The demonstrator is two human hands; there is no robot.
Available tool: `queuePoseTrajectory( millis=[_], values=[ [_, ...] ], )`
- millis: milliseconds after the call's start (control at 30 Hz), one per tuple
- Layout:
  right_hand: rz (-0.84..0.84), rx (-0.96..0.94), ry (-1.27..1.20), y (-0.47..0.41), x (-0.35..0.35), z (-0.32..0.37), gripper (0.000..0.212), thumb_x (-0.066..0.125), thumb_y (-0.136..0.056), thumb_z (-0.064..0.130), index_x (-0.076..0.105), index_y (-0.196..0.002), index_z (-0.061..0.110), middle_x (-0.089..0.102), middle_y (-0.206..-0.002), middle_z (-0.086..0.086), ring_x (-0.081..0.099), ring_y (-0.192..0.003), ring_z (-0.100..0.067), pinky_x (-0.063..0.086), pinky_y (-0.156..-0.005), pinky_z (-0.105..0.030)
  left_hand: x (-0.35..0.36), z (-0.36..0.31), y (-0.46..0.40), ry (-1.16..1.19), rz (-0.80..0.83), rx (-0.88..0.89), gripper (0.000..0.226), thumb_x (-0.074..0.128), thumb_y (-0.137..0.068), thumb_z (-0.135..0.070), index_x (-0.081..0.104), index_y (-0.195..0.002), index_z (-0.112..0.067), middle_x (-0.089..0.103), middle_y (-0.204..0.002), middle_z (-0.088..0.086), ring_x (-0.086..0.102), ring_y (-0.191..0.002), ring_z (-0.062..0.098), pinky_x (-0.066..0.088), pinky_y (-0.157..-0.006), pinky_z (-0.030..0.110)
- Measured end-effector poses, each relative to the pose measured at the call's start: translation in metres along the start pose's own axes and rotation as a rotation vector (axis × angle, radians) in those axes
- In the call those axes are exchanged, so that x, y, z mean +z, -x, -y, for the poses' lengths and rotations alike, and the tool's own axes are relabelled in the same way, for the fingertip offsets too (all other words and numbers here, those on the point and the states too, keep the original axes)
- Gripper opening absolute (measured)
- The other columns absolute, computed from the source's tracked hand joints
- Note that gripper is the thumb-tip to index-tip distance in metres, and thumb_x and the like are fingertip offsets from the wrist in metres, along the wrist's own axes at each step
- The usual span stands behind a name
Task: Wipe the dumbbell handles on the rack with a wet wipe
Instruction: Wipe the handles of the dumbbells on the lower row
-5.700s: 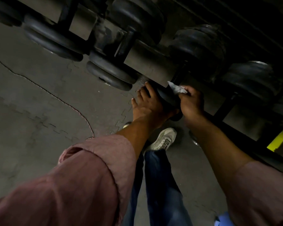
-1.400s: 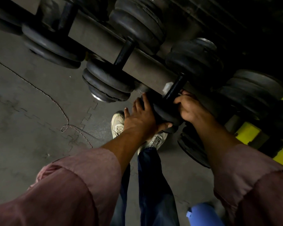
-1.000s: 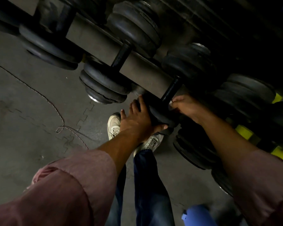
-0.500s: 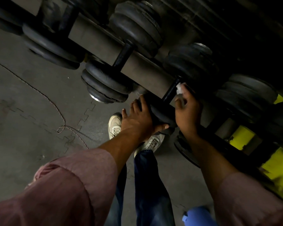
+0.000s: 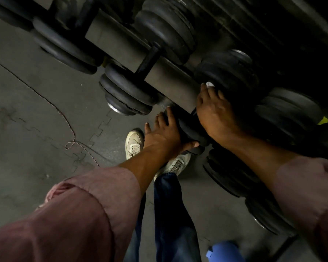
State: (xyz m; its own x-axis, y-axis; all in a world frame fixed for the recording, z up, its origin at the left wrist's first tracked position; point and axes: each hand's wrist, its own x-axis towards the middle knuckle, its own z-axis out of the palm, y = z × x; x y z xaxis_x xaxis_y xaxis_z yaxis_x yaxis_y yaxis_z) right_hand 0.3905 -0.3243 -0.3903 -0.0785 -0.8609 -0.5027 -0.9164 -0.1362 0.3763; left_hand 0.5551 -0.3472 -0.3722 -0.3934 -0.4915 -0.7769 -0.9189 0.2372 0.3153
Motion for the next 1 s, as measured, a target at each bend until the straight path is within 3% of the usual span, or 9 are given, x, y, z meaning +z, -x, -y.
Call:
queuePoseTrajectory(
  millis=[133,300,467,600,700,867,1000],
  values=[
    [0.107,-0.151,0.323,-0.01,-0.01,0.005,0.052,0.046,-0.096,0.043,0.053,-0.135,0.01,0.051,-0.139,-0.017,0.043,-0.133,-0.033,0.031,-0.113,-0.046,0.001,0.002,0.0,0.005,0.002,0.006,0.138,0.06,-0.072,-0.087,-0.02,-0.159,-0.016,-0.002,-0.169,0.016,-0.001,-0.157,0.031,0.004,-0.124,0.062],
    [0.199,-0.204,0.465,-0.029,-0.022,0.002,0.06,0.051,-0.095,0.051,0.048,-0.141,0.014,0.046,-0.146,-0.012,0.033,-0.142,-0.031,0.026,-0.116,-0.044,0.003,0.003,-0.001,0.018,-0.014,0.013,0.138,0.062,-0.071,-0.085,-0.018,-0.159,-0.016,-0.001,-0.169,0.016,-0.001,-0.157,0.032,0.004,-0.123,0.063],
    [0.381,-0.305,0.369,-0.042,-0.037,0.005,0.048,0.046,-0.1,0.041,0.05,-0.141,0.018,0.044,-0.149,-0.012,0.033,-0.14,-0.033,0.031,-0.111,-0.043,0.006,0.006,-0.002,0.022,-0.034,0.027,0.138,0.061,-0.071,-0.087,-0.018,-0.159,-0.016,0.0,-0.169,0.018,-0.001,-0.157,0.032,0.005,-0.123,0.063],
    [0.503,-0.345,0.283,-0.054,-0.043,0.008,0.039,0.054,-0.096,0.037,0.055,-0.132,0.02,0.052,-0.139,-0.008,0.042,-0.132,-0.031,0.032,-0.108,-0.046,0.006,0.007,-0.002,0.031,-0.031,0.034,0.137,0.062,-0.072,-0.085,-0.017,-0.16,-0.016,0.0,-0.169,0.018,-0.001,-0.157,0.032,0.005,-0.123,0.064],
    [0.503,-0.378,0.307,-0.056,-0.038,0.01,0.037,0.056,-0.095,0.033,0.057,-0.129,0.021,0.056,-0.134,-0.007,0.047,-0.128,-0.03,0.032,-0.108,-0.049,0.006,0.007,-0.002,0.031,-0.035,0.038,0.137,0.062,-0.072,-0.084,-0.017,-0.16,-0.015,0.0,-0.169,0.018,-0.001,-0.157,0.032,0.005,-0.123,0.064],
    [0.357,-0.325,0.635,-0.044,-0.032,0.012,0.062,0.049,-0.097,0.05,0.043,-0.147,0.014,0.037,-0.155,-0.016,0.027,-0.145,-0.039,0.017,-0.117,-0.053,0.007,0.007,-0.004,0.029,-0.027,0.029,0.139,0.061,-0.071,-0.086,-0.019,-0.159,-0.015,-0.002,-0.169,0.018,-0.002,-0.157,0.032,0.005,-0.123,0.063],
    [0.384,-0.309,0.604,-0.044,-0.027,0.016,0.058,0.042,-0.101,0.047,0.042,-0.148,0.014,0.038,-0.154,-0.015,0.028,-0.144,-0.038,0.021,-0.117,-0.049,0.008,0.008,-0.004,0.033,-0.032,0.027,0.139,0.061,-0.071,-0.086,-0.019,-0.159,-0.015,-0.001,-0.169,0.019,-0.001,-0.157,0.033,0.006,-0.123,0.064]
  ],
)
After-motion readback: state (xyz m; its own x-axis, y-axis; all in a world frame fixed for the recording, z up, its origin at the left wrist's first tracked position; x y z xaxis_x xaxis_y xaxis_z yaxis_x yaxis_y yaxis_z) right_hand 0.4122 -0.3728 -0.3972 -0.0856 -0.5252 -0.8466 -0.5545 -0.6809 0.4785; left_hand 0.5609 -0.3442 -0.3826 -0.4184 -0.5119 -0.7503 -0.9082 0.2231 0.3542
